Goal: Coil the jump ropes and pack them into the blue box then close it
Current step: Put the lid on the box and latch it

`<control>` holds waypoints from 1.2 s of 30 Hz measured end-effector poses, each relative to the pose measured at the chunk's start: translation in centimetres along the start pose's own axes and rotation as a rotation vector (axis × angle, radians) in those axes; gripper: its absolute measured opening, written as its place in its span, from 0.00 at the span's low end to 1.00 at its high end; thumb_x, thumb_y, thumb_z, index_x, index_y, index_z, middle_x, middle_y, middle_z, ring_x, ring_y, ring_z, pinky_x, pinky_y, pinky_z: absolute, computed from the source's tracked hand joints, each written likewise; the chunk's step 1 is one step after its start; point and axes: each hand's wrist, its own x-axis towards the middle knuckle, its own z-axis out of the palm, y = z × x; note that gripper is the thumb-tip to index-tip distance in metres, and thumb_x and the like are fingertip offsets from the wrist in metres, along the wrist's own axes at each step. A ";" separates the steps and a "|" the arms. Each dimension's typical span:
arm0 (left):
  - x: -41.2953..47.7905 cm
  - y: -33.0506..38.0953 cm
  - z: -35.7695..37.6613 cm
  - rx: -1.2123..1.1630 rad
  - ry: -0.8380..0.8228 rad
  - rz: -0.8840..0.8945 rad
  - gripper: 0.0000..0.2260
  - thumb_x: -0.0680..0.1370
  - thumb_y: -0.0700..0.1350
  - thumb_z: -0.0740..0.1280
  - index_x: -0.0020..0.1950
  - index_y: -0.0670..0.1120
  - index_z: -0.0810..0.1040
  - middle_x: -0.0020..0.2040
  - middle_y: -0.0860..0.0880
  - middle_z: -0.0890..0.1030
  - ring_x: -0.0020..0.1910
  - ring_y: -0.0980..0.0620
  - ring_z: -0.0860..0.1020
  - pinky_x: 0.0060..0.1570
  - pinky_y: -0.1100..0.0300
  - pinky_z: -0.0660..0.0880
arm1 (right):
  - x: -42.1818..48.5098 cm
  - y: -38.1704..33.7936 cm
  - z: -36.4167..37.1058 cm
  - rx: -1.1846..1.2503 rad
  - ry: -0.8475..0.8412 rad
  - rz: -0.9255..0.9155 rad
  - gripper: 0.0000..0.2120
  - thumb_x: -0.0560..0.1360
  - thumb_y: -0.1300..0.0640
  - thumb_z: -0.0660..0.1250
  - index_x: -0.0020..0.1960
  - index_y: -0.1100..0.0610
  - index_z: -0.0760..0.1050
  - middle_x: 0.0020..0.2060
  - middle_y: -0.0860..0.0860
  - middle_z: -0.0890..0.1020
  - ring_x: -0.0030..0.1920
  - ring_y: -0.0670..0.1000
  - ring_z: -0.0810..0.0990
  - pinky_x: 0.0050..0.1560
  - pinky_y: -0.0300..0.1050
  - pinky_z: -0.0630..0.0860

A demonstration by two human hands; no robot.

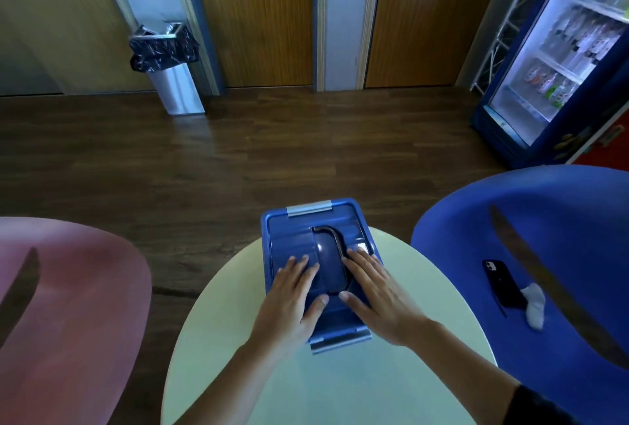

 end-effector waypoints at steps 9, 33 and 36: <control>-1.5 0.1 0.2 0.368 -0.176 0.073 0.61 0.56 0.84 0.47 0.78 0.49 0.35 0.76 0.47 0.30 0.75 0.46 0.30 0.73 0.53 0.32 | -0.8 0.4 0.7 -0.372 -0.136 -0.139 0.64 0.56 0.20 0.63 0.79 0.52 0.41 0.75 0.49 0.33 0.75 0.50 0.29 0.71 0.45 0.24; -0.6 -0.6 0.5 0.374 -0.152 0.043 0.33 0.81 0.64 0.43 0.72 0.44 0.70 0.72 0.41 0.70 0.70 0.40 0.70 0.63 0.45 0.70 | 0.3 1.2 0.4 -0.276 -0.175 -0.138 0.40 0.71 0.29 0.38 0.78 0.45 0.48 0.79 0.52 0.44 0.74 0.47 0.31 0.73 0.46 0.28; -0.7 -0.7 0.7 0.396 -0.124 0.079 0.33 0.81 0.64 0.43 0.72 0.44 0.70 0.72 0.41 0.70 0.70 0.40 0.70 0.64 0.47 0.69 | 0.3 1.3 0.5 -0.282 -0.171 -0.145 0.39 0.72 0.29 0.38 0.78 0.45 0.49 0.79 0.52 0.44 0.76 0.48 0.33 0.73 0.47 0.29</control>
